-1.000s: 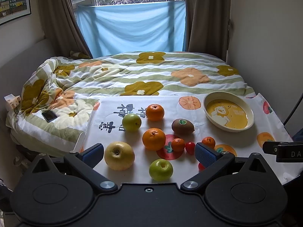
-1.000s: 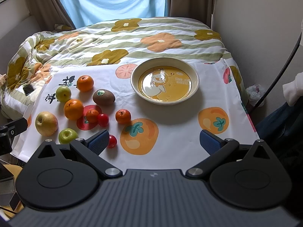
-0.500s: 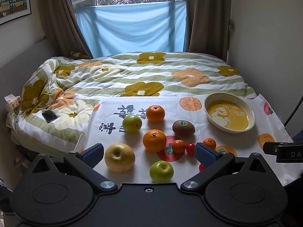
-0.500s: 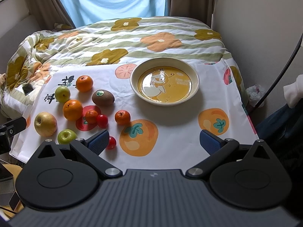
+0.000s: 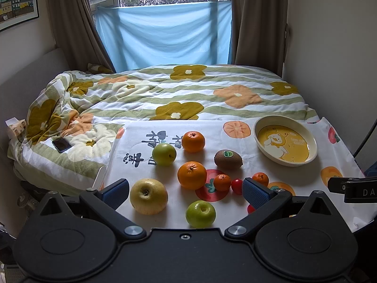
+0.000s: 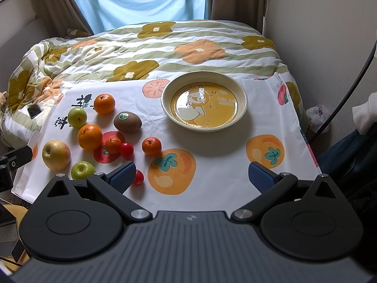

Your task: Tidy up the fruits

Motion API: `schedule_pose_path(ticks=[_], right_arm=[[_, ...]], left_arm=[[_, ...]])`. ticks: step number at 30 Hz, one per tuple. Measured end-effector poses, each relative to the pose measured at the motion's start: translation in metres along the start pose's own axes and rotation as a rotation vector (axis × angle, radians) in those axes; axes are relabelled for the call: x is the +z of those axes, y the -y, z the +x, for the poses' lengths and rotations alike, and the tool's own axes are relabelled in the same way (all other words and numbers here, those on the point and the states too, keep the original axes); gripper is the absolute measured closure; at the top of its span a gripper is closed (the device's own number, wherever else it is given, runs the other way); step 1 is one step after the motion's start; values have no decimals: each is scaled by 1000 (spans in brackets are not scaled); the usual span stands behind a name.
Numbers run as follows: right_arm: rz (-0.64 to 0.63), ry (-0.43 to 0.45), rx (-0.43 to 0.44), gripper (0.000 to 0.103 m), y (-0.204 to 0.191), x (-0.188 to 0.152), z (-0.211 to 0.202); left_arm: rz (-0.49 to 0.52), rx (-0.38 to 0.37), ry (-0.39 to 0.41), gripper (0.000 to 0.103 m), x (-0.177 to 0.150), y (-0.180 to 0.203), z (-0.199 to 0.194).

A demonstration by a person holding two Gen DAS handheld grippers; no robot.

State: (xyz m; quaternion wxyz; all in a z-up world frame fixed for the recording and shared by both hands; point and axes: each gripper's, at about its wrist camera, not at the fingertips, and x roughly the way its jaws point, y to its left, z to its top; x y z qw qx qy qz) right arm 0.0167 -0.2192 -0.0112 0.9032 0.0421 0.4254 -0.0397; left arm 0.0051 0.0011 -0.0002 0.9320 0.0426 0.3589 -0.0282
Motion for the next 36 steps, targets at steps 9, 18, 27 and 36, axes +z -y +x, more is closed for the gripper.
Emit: schedule_pose_path(ticks=[9,18,27,36], right_arm=[[-1,0,1,0,0,0,1],[1,-4,4,0,1,0,4],[2,-6,5,0,2,0,2],[3,-6,6,0,2,-1,2]], left_arm=[[-1,-1,-1,0,1,-1,1],[0,2,-2,0,2,-1,2],[-5,9,-2,0,-2,-5,2],[-15,16,1,0,-2,-4,-4]])
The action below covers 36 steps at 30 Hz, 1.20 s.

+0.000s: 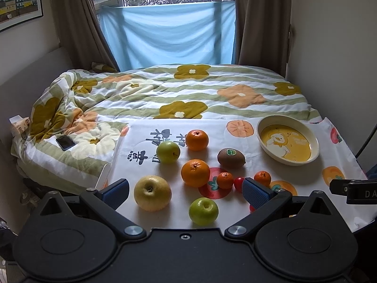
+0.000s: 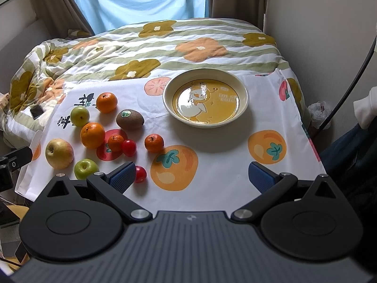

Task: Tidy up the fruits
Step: 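Reach the left gripper to the large yellow pear while the right gripper approaches a red cherry tomato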

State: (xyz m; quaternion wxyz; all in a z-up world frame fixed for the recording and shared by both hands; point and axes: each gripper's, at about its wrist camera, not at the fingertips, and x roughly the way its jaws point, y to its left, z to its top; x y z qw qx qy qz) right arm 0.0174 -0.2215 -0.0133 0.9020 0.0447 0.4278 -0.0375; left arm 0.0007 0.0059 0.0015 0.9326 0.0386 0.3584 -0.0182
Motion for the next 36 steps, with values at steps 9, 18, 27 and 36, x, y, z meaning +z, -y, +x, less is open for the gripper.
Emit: schedule_pose_path(ticks=[9,18,27,36], right_arm=[[9,-2,42,0,-3,-2,-3],[-50,-30,131,0,-6,-2,23],[-31,-118,119,0,-30,-17,76],[6,-162,75,0,-60,-33,114]], left_arm=[[-16,41,-17,0,4,0,-3],[-64,105,-43,0,-10,-17,18],[-39,73,-102,0,-18,-48,68],[73,18,-150,2,-25,-65,128]])
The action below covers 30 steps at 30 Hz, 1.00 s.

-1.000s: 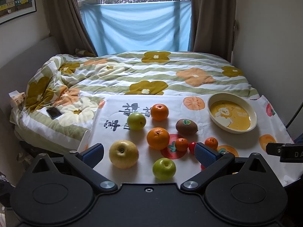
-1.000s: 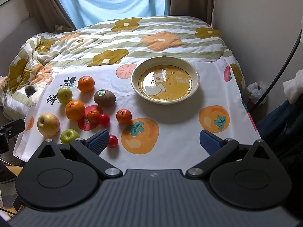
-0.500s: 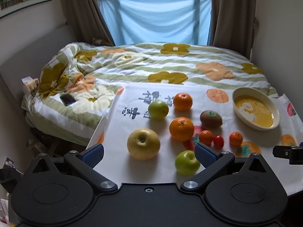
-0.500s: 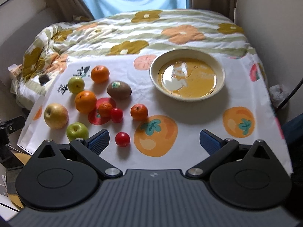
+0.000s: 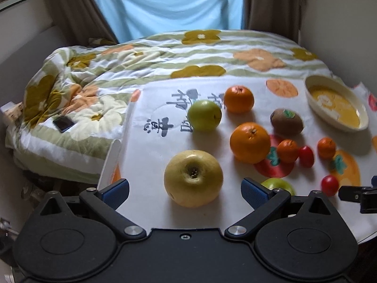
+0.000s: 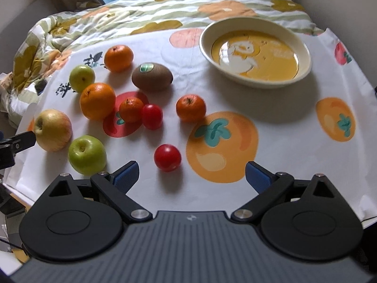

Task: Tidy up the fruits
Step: 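Reach the left gripper to the large yellow pear while the right gripper approaches a red cherry tomato, then close the left gripper on the yellow pear while the right gripper grasps the cherry tomato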

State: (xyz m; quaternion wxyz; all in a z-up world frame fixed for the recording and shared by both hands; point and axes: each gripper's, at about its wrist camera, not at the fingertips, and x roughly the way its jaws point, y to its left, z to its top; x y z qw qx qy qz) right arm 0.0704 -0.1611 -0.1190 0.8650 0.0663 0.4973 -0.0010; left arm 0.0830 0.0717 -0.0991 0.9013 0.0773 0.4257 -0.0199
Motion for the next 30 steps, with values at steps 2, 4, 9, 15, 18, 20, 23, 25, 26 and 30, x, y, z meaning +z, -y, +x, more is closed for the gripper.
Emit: schedule_pose_path(ticks=[2,4,9,15,18,20,23,25,26,30], right_arm=[[11,-8,-11,0,-5,-2,6],[24,-16,-20,0,-8,-3,11],[60,-48,-36,6,-17,-5,24],[92,-57,-64,10,-24,-5,31],[98,-53,-84,13,-27,-4,34],[98,-48,-91,16,-29,-3,34],[103,-41,-97,22,-31,-1,35],[103,-37,-101,26,-32,0,35],[104,-35,-102,27,-32,0,35],[109,-26,-105,32,-34,0,35]], left_arm=[[34,-16,-17,4,-1,-1,13],[59,-28,-28,6,-2,-2,22],[118,-63,-48,15,0,-2,43],[179,-106,-60,22,3,1,61],[197,-113,-61,23,5,1,65],[218,-116,-55,23,5,3,65],[218,-131,-54,23,5,0,66],[215,-142,-57,23,7,-2,66],[213,-147,-58,24,6,-2,66],[218,-156,-57,24,6,-3,66]])
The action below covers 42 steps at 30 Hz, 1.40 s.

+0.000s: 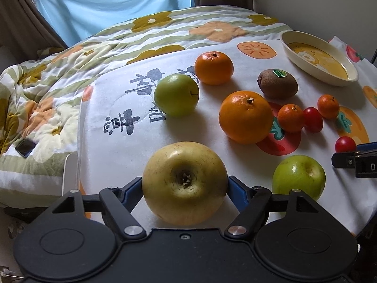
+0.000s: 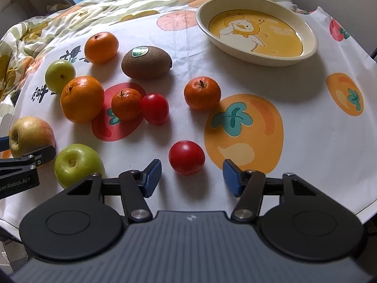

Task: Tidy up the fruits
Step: 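Close the left gripper on the yellow pear while the right gripper grasps the cherry tomato, then carry the pear with the left gripper and tomato with the right gripper into the bowl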

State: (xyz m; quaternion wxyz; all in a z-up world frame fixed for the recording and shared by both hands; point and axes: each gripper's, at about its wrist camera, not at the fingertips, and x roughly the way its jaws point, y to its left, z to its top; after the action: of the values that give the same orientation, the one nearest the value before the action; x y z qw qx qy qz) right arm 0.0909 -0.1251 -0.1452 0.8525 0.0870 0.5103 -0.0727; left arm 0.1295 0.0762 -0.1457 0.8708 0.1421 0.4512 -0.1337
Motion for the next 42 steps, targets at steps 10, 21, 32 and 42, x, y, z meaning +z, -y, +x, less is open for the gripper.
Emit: schedule_pose_path(ticks=[10,21,32,42], right_arm=[[5,28,8,56,-2,2,-1],[-5,105,23,56,6,16,-42],[-24,173,22,56,68,41,-81],[-85,168,77,56,148,77,-83]], left_arm=[[-9,4,12,24,-7,-4,-8],[-32,2,98,24,10,6,-60],[-81,-4,186,24,46,54,-103],[-138,14,188,24,94,129,-104]])
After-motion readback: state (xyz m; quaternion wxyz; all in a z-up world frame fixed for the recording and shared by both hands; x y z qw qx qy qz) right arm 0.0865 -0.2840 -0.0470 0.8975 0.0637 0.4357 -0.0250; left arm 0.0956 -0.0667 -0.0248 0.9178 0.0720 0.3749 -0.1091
